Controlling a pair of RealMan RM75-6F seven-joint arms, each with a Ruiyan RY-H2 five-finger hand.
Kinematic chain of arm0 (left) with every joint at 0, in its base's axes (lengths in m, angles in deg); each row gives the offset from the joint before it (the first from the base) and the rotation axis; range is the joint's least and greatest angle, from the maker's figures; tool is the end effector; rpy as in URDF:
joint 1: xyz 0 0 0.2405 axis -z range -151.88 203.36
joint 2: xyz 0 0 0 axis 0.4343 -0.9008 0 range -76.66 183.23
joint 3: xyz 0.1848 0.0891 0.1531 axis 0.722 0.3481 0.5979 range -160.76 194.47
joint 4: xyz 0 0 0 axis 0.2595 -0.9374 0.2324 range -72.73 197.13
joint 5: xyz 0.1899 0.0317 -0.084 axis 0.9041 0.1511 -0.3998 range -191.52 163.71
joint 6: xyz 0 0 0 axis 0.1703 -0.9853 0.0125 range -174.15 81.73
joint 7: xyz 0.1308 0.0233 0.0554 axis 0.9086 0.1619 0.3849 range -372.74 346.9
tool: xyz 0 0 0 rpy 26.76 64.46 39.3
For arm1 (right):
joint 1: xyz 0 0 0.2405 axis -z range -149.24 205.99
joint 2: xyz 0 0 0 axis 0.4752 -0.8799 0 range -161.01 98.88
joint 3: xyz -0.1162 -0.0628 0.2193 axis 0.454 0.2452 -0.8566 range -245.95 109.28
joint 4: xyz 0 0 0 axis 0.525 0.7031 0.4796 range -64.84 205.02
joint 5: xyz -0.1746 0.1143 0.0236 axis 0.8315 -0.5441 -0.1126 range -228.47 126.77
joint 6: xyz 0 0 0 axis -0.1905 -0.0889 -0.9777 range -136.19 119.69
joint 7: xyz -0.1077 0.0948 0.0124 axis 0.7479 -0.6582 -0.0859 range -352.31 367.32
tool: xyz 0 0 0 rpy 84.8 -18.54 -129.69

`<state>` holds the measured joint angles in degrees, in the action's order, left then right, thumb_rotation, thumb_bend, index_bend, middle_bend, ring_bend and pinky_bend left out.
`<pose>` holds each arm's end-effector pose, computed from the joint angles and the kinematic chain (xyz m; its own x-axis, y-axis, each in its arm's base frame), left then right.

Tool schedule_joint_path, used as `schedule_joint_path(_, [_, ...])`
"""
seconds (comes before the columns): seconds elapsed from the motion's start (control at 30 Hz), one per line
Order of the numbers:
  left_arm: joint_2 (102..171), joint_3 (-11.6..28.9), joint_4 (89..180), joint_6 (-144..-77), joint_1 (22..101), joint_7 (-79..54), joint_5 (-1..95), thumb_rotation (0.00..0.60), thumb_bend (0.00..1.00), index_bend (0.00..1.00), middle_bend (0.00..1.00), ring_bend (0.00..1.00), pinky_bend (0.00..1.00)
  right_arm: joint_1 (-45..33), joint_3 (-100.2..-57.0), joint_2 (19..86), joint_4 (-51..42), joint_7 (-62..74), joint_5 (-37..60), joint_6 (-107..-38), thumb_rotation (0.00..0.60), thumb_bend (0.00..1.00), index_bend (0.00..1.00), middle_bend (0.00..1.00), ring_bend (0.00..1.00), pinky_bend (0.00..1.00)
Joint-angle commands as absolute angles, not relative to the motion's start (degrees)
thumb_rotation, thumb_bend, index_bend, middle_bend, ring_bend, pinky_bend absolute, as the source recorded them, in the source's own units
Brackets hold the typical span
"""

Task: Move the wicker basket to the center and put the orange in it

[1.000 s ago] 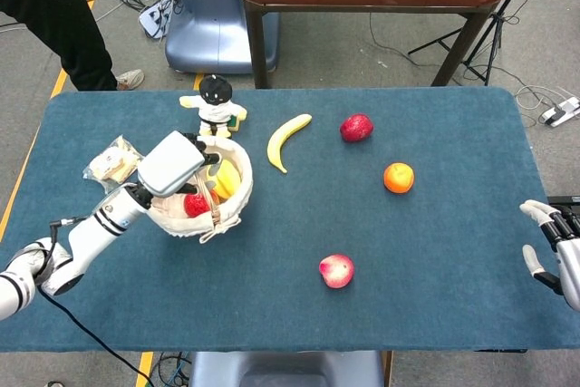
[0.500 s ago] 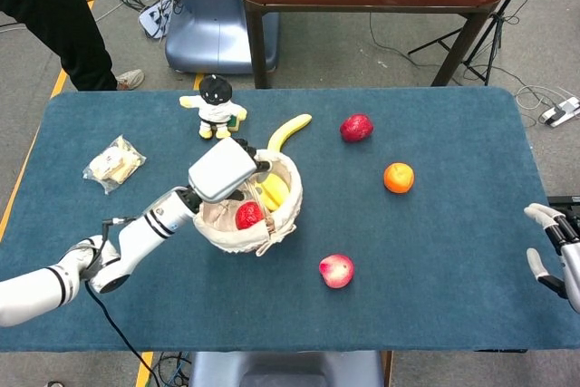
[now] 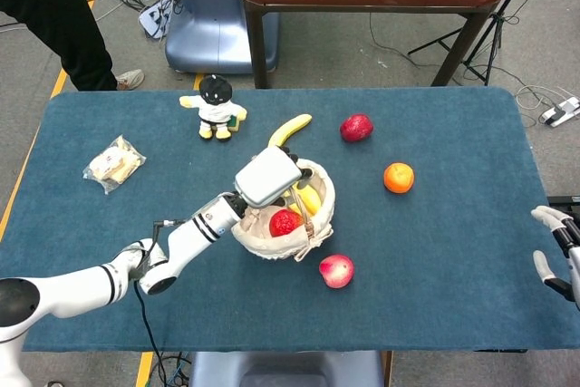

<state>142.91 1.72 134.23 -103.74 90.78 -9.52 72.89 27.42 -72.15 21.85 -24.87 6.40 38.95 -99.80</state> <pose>0.0215 0.3989 0.0126 0.4076 -0.1339 0.9033 0.4986 -0.7961 -0.3430 -0.3055 -0.1624 0.2286 0.5111 0.1016 0.8535 -0.8568 -0.0183 0.5153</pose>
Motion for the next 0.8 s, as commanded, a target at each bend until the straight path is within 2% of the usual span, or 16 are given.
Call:
schedule_joint_path(0.03, [145.0, 1.2, 132.1, -103.0, 91.7, -7.5, 71.5, 0.6, 0.2, 0.77, 0.87, 0.68, 0.65, 27.5, -72.1, 21.8, -24.6, 6.1, 38.9, -99.7, 0.6, 0.42, 0.25, 0.26, 0.21, 0.39])
schedule_joint_path(0.43, [151.2, -0.7, 125.9, -102.0, 93.3, 1.0, 65.9, 0.6, 0.2, 0.74, 0.85, 0.65, 0.65, 27.7, -72.2, 21.6, -24.0, 5.4, 38.2, -99.6, 0.6, 0.42, 0.25, 0.26, 0.21, 0.39])
schedule_joint_path(0.6, [152.5, -1.2, 125.8, -101.1, 93.5, 4.3, 63.1, 0.6, 0.2, 0.7, 0.81, 0.61, 0.65, 27.7, -72.3, 21.5, -24.0, 5.3, 38.1, -99.6, 0.6, 0.42, 0.25, 0.26, 0.21, 0.39])
schedule_joint_path(0.7, [152.8, -1.6, 126.8, -100.4, 93.6, 6.5, 61.2, 0.6, 0.21, 0.62, 0.74, 0.54, 0.65, 27.7, -72.4, 21.4, -24.2, 5.3, 38.0, -99.5, 0.6, 0.42, 0.25, 0.26, 0.21, 0.39])
schedule_joint_path(0.73, [152.7, -1.7, 127.5, -100.0, 93.6, 7.2, 60.4, 0.6, 0.21, 0.56, 0.69, 0.5, 0.64, 27.7, -72.4, 21.4, -24.2, 5.3, 38.0, -99.5, 0.6, 0.42, 0.25, 0.26, 0.21, 0.39])
schedule_joint_path(0.8, [152.3, -1.9, 129.0, -99.6, 93.4, 8.6, 59.0, 0.6, 0.2, 0.37, 0.53, 0.39, 0.59, 27.7, -72.4, 21.4, -24.3, 5.4, 38.0, -99.5, 0.6, 0.42, 0.25, 0.26, 0.21, 0.39])
